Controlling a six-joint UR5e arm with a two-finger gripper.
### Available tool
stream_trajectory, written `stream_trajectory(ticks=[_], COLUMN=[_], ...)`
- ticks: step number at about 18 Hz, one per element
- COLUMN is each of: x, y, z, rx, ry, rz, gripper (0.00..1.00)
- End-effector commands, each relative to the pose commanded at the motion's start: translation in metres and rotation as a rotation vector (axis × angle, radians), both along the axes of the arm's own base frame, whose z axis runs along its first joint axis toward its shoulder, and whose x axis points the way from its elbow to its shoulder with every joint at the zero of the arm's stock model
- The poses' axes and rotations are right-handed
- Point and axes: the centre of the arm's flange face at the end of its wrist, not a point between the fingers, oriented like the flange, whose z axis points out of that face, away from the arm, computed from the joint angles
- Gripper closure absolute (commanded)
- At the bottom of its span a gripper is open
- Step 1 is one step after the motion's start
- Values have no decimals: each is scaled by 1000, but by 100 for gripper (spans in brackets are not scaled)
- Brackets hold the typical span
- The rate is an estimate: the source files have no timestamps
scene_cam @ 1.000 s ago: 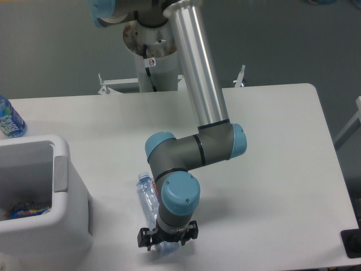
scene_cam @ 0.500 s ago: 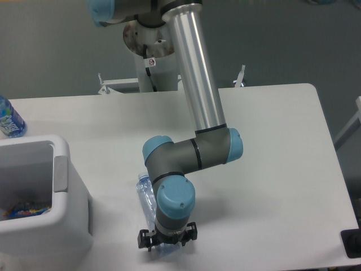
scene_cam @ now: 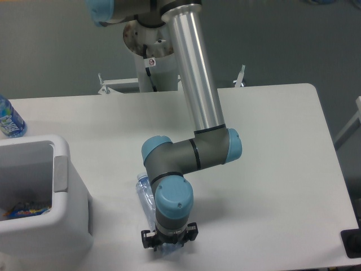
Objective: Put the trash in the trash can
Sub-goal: 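Close the gripper around the water bottle's cap end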
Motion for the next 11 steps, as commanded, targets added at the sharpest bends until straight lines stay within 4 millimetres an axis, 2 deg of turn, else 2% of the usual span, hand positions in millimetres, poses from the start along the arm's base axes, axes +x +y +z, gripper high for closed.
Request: stream_trajectory(ticks=[6,11], x=[0,-2], y=[-1,0], z=[0,13], rx=[-15,0], ry=[18,34], rz=[-2,-7], gripper=[38,38])
